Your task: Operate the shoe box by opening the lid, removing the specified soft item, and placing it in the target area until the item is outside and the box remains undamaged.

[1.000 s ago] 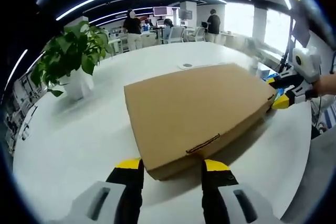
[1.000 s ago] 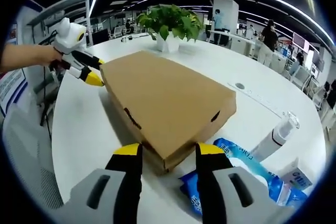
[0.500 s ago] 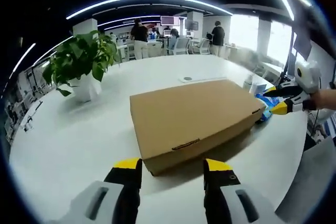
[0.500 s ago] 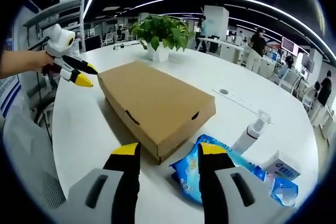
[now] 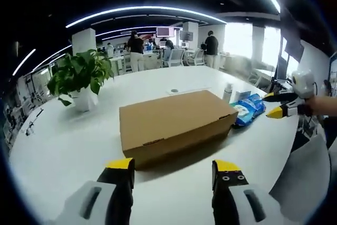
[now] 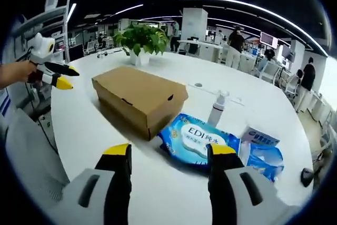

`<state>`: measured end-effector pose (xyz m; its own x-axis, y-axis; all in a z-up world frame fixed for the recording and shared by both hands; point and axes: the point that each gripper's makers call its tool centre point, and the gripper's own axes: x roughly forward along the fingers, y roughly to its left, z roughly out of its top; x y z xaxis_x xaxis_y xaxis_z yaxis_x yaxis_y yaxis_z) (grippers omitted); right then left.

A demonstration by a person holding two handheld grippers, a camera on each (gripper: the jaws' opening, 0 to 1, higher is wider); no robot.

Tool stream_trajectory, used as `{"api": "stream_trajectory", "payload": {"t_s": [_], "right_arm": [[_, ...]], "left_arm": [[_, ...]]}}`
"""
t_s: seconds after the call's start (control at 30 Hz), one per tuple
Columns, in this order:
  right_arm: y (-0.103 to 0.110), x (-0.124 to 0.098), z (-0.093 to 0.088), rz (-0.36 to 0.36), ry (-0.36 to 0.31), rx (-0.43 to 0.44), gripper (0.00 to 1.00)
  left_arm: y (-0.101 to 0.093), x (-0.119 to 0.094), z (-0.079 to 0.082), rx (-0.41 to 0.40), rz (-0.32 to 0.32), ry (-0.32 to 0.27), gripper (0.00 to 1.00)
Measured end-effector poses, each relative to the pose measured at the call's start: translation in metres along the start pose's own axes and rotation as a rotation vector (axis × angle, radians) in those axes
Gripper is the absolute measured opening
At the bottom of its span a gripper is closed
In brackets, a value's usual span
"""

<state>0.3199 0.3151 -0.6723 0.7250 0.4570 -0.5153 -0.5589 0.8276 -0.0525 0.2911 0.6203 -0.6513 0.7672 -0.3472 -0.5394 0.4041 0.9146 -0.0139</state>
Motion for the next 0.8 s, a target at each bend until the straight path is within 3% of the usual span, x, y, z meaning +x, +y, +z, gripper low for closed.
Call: {"api": "stream_trajectory", "payload": {"t_s": [0.37,0.63,0.8], "right_arm": [[-0.007,-0.055,-0.024,-0.100,0.001,0.068,0.74],[-0.006,-0.076,-0.034,-0.107,0.003,0.078,0.89],[-0.011,-0.087,-0.039,-0.128,0.007,0.087,0.93]], "left_arm": [[-0.038,-0.030,-0.006,0.021,-0.012,-0.037,0.78],[-0.049,-0.043,-0.012,0.007,-0.016,-0.063,0.95],[-0.048,-0.048,-0.013,-0.004,-0.001,-0.069,1.00]]}}
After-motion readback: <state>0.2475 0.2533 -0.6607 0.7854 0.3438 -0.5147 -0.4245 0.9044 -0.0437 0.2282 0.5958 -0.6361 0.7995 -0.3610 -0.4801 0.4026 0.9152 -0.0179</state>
